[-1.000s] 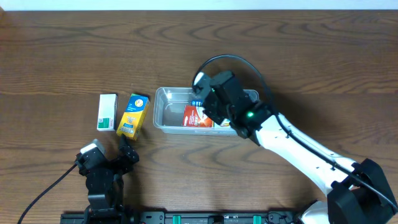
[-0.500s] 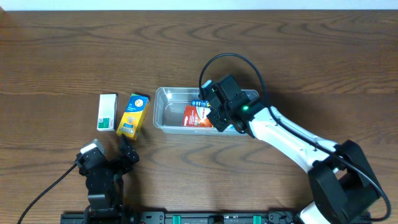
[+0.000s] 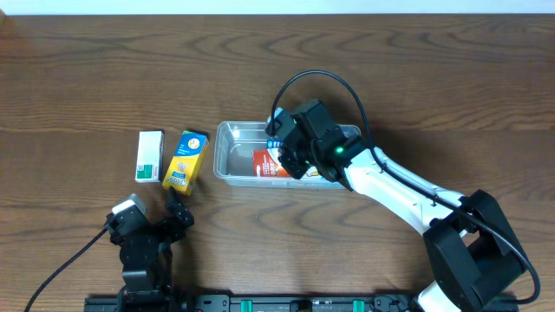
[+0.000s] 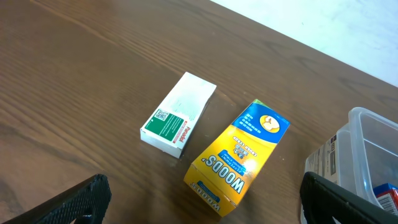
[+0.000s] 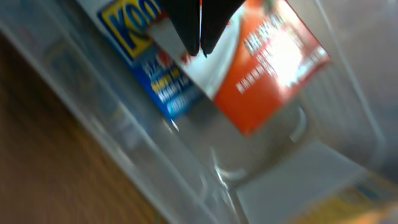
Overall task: Pack container
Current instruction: 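Carry the red-white box into the container and release it, then move the right gripper to the green tin box and grasp it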
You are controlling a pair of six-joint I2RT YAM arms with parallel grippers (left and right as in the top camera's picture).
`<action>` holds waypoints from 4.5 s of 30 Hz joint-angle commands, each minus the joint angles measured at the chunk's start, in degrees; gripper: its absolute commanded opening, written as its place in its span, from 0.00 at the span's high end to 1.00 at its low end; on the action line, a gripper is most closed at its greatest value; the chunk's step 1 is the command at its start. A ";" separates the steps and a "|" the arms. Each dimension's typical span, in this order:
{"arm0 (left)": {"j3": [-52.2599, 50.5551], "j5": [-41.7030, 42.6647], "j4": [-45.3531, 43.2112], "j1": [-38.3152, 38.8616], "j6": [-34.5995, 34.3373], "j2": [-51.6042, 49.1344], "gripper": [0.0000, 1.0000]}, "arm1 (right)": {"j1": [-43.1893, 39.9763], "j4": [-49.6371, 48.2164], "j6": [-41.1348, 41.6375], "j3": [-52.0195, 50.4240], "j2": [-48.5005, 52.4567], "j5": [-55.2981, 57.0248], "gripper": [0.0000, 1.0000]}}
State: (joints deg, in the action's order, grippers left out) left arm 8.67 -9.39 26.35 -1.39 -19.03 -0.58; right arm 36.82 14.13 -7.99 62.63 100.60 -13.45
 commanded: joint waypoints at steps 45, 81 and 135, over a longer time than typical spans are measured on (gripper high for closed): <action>-1.11 -0.26 -0.09 0.24 0.79 0.35 0.02 | -2.58 2.84 -0.15 0.61 -4.37 -2.99 0.94; -1.11 -0.26 -0.09 0.24 0.79 0.35 0.02 | -28.48 26.84 22.47 0.48 1.22 8.00 0.25; -1.11 -0.26 -0.09 0.24 0.79 0.37 0.02 | -28.17 28.96 14.95 0.52 -5.09 14.49 0.09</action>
State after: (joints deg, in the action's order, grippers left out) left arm 8.67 -9.39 26.35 -1.37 -19.03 -0.58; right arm 7.92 42.92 8.73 63.35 94.11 0.05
